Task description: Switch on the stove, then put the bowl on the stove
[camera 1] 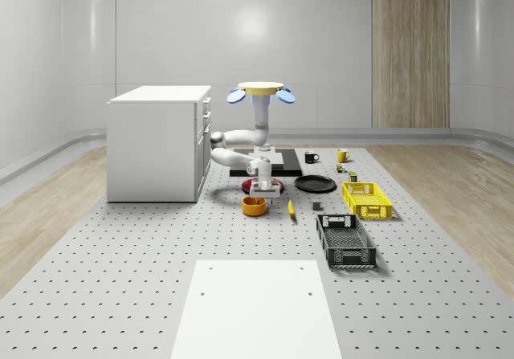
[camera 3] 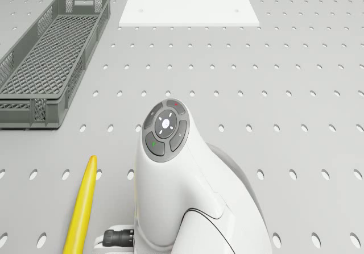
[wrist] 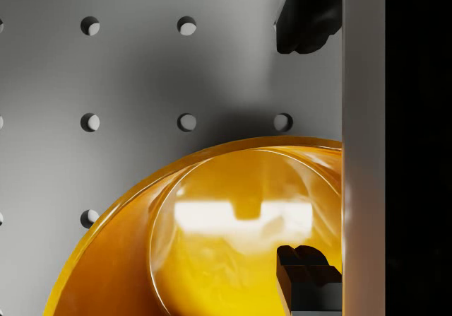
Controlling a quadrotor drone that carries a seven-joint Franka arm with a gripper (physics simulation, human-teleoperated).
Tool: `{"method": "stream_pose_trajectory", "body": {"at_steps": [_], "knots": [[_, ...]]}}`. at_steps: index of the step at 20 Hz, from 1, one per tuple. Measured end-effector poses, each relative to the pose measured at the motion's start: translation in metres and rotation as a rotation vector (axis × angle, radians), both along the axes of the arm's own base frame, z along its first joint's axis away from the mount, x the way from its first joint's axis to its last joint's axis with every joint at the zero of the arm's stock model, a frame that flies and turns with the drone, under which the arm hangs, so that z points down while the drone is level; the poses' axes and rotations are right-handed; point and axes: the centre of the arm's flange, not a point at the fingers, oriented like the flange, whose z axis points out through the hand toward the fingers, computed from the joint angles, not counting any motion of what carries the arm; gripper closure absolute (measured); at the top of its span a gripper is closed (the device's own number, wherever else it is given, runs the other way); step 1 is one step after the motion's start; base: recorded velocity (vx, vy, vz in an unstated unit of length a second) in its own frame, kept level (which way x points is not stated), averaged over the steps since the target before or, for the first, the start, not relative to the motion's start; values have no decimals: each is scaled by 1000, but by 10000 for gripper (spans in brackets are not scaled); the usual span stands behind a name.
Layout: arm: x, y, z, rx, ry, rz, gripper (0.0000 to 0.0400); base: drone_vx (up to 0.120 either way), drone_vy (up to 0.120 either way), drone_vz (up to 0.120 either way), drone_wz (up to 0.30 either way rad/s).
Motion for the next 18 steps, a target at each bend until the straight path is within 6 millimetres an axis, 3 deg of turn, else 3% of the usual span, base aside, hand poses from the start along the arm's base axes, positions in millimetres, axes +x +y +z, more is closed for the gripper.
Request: {"method": "stream_pose_trajectory", "body": {"at_steps": [18], "knots": [[3, -1, 4, 0, 0, 0, 0, 0, 0, 0, 0]]}}
